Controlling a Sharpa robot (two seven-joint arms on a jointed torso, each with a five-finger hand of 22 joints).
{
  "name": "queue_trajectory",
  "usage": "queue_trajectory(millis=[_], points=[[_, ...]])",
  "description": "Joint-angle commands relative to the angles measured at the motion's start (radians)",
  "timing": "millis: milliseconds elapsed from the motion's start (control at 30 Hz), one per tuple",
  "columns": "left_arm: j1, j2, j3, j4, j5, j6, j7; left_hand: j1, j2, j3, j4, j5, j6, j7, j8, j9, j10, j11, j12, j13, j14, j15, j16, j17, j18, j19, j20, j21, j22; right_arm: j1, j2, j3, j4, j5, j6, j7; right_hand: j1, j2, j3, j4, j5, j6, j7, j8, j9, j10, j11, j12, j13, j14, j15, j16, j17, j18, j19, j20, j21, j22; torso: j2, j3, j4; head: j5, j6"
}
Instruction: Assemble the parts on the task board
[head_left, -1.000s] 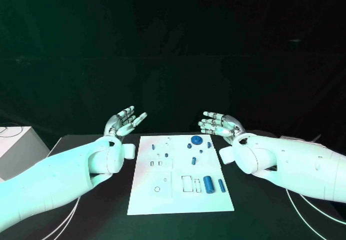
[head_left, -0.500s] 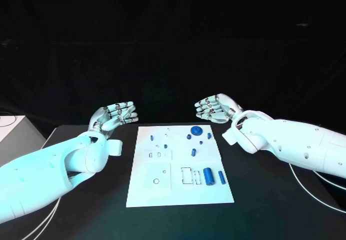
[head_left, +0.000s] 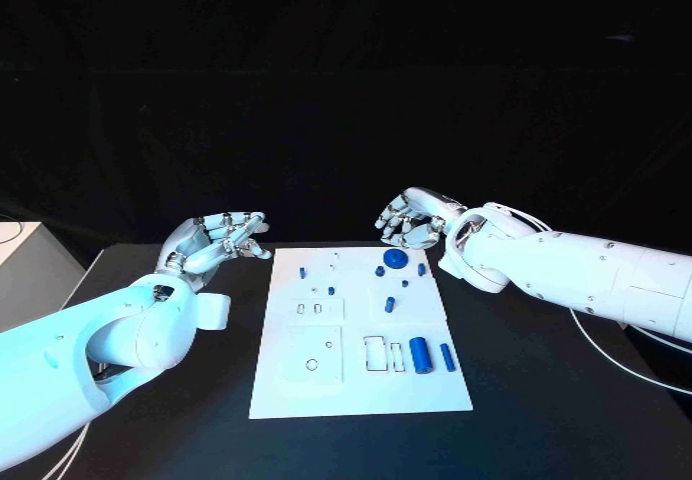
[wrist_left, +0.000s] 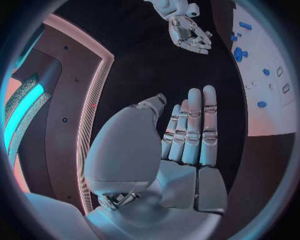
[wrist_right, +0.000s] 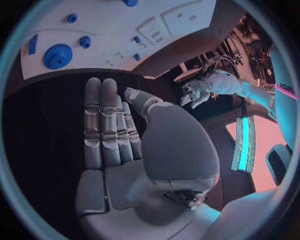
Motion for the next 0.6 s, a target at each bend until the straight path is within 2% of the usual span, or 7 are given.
queue_trajectory(millis=[33, 100, 233, 433, 600], points=[[0.000, -0.009, 0.004, 0.022, -0.017, 0.027, -0.015, -0.016, -0.029, 0.054, -0.007, -0.005, 0.018, -0.007, 0.012, 0.019, 0.049, -0.011, -0.010, 0.008, -0.014, -0.019, 0.175, 0.101, 0.018, 0.005, -0.018, 0.252, 0.161, 0.002, 0.007, 0.000, -0.007, -0.198, 0.094, -0.129, -0.033, -0.067, 0.055, 0.033, -0.009, -0.002, -0.009, -0.027, 0.027, -0.051, -0.001, -0.007, -0.005, 0.077, -0.010, 0.513, 0.413, -0.059, 0.168, -0.015, 0.485, 0.540, 0.021, -0.0055, 0.0227, -0.016, 0.008], [-0.001, -0.014, 0.006, 0.032, -0.024, 0.028, -0.018, -0.023, -0.032, 0.063, -0.010, -0.005, 0.020, -0.010, 0.016, 0.025, 0.059, -0.015, -0.006, 0.012, 0.018, -0.022, 0.218, 0.114, 0.019, -0.001, -0.022, 0.326, 0.214, 0.003, 0.012, 0.000, -0.012, -0.230, 0.110, -0.153, -0.031, -0.072, 0.056, 0.035, -0.009, -0.008, -0.012, -0.029, 0.035, -0.061, -0.002, -0.006, -0.002, 0.069, -0.011, 0.605, 0.501, -0.066, 0.184, -0.011, 0.529, 0.594, 0.027, -0.0067, 0.0292, -0.020, 0.012], [-0.001, -0.021, 0.009, 0.046, -0.030, 0.029, -0.022, -0.026, -0.035, 0.069, -0.014, -0.005, 0.019, -0.011, 0.017, 0.028, 0.058, -0.015, -0.007, 0.012, 0.020, -0.023, 0.232, 0.116, 0.018, -0.010, -0.022, 0.363, 0.246, 0.002, 0.019, 0.000, -0.020, -0.272, 0.129, -0.185, -0.032, -0.077, 0.044, 0.041, -0.011, -0.019, -0.014, -0.032, 0.046, -0.077, -0.001, -0.004, 0.000, 0.070, -0.009, 0.733, 0.632, -0.081, 0.218, -0.011, 0.617, 0.707, 0.035, -0.0079, 0.0381, -0.030, 0.016], [-0.002, -0.027, 0.013, 0.060, -0.033, 0.032, -0.025, -0.026, -0.036, 0.071, -0.015, -0.005, 0.017, -0.011, 0.017, 0.029, 0.057, -0.015, -0.008, 0.013, 0.015, -0.022, 0.232, 0.116, 0.017, -0.011, -0.021, 0.376, 0.259, -0.002, 0.026, 0.000, -0.027, -0.318, 0.151, -0.227, -0.035, -0.081, 0.020, 0.045, -0.004, -0.027, -0.016, -0.035, 0.054, -0.106, 0.001, -0.007, -0.001, 0.071, -0.007, 0.793, 0.696, -0.080, 0.216, -0.007, 0.621, 0.710, 0.048, -0.0102, 0.0482, -0.044, 0.021], [-0.002, -0.032, 0.016, 0.071, -0.036, 0.034, -0.027, -0.027, -0.037, 0.072, -0.016, -0.005, 0.015, -0.011, 0.016, 0.029, 0.054, -0.014, -0.009, 0.012, 0.014, -0.022, 0.234, 0.115, 0.016, -0.013, -0.021, 0.387, 0.268, -0.009, 0.030, 0.000, -0.037, -0.346, 0.161, -0.252, -0.033, -0.078, -0.006, 0.047, -0.004, -0.032, -0.018, -0.037, 0.058, -0.124, 0.001, -0.006, 0.000, 0.069, -0.007, 0.812, 0.710, -0.076, 0.210, -0.007, 0.608, 0.689, 0.056, -0.0117, 0.0545, -0.055, 0.023]])
